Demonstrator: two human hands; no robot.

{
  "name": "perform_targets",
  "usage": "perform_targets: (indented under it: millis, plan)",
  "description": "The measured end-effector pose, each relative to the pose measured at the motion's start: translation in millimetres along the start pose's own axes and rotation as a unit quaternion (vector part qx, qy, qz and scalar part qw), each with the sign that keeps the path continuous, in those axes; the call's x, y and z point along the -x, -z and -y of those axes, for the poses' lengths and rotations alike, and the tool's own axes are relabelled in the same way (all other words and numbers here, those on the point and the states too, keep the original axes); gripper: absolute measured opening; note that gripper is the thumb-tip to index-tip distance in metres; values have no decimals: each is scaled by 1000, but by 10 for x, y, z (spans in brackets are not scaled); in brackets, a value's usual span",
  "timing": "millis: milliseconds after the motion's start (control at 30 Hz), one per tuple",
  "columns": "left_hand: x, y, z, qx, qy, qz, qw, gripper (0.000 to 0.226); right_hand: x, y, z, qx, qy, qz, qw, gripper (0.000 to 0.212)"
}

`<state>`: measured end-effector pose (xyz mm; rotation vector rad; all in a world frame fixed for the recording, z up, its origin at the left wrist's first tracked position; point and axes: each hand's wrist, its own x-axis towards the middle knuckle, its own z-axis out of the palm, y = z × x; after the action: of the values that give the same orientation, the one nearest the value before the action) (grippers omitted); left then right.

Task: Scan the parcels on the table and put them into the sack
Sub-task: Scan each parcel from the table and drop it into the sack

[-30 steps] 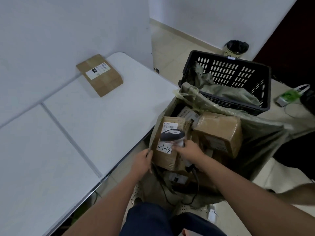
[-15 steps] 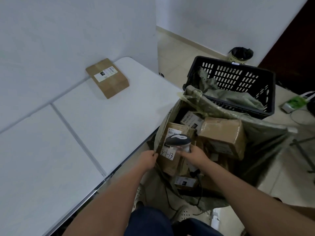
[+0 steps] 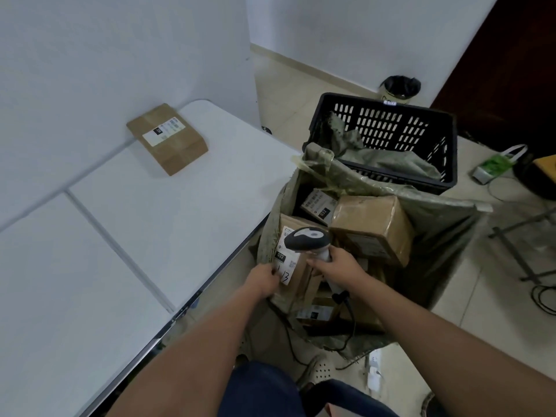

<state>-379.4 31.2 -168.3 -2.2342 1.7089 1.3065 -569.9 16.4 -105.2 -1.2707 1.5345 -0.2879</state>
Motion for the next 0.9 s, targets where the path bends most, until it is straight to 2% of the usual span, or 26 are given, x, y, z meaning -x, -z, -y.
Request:
perform_targets:
  millis: [67,400,600,700,900]
  plan:
    - [-1,-7,24,2,-6,6,1000,33,6,25,17,-17,1,-6,1000,10]
    - [-15,-29,84,16,-33,-26,999,28,52,44,130,-35,12,-9,999,9]
    - [-39,6,83,9,-35,-38,999,29,117,155,300,-62,14,-5,998,20]
    - [-29,91,89,20,-31,-40,999,28,124,269,501,-116,-5,25,993,28]
    - [2,564,277,2,-56,-63,996,25,-20,387,1224,-178,-77,105,975,28]
